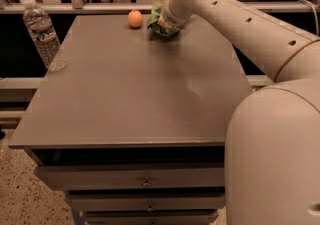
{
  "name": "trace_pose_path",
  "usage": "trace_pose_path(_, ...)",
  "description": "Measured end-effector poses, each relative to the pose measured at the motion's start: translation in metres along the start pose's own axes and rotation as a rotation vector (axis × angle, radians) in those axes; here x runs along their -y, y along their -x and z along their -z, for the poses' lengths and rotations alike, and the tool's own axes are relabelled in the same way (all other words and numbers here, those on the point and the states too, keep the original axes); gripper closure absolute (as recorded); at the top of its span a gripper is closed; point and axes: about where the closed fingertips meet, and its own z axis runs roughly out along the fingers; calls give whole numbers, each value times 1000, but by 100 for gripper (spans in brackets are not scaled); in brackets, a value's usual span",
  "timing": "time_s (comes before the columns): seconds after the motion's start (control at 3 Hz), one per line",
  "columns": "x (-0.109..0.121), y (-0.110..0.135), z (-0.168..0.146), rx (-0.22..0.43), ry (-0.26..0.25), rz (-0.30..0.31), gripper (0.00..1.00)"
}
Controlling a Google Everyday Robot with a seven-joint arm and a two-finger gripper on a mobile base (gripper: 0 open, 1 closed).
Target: Move green rice chip bag near orange
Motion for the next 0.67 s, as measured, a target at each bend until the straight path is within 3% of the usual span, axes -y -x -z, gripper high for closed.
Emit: trace_pose_path(0.67, -3, 1, -4, -2, 12, -4, 12)
